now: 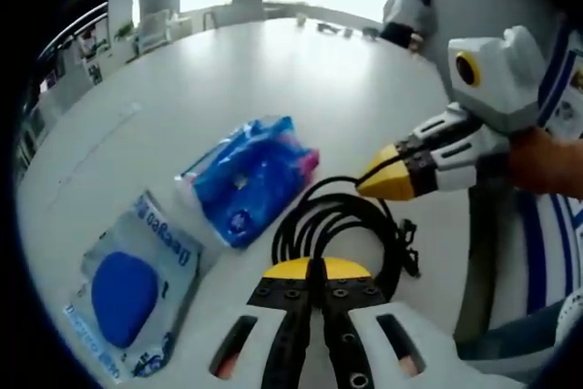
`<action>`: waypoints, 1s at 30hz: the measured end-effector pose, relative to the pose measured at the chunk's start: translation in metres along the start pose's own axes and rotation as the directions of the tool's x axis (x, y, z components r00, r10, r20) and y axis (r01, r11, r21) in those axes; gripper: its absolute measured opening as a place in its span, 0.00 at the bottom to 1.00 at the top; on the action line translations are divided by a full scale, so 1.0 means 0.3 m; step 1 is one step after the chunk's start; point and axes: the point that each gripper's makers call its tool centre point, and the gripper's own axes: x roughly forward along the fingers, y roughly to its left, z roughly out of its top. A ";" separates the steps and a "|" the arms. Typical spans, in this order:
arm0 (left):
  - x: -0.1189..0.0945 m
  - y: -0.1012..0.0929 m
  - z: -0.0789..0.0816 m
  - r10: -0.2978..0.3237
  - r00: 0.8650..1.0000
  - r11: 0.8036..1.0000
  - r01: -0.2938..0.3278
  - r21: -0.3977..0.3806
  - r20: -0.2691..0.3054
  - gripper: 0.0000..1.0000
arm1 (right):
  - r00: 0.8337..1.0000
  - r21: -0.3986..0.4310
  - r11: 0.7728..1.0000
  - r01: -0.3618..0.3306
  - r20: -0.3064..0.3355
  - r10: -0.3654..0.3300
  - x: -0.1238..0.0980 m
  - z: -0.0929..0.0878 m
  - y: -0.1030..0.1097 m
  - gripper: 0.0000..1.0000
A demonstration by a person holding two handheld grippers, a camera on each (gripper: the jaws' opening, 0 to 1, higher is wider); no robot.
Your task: Arrange the tabletop items into an orderly group along one side of the table until the central work area is clear of visible clutter.
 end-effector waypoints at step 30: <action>0.034 0.005 -0.022 0.000 1.000 1.000 0.000 0.011 0.013 0.03 | 1.000 -0.006 1.000 0.022 -0.015 -0.022 0.036 -0.034 -0.022 0.00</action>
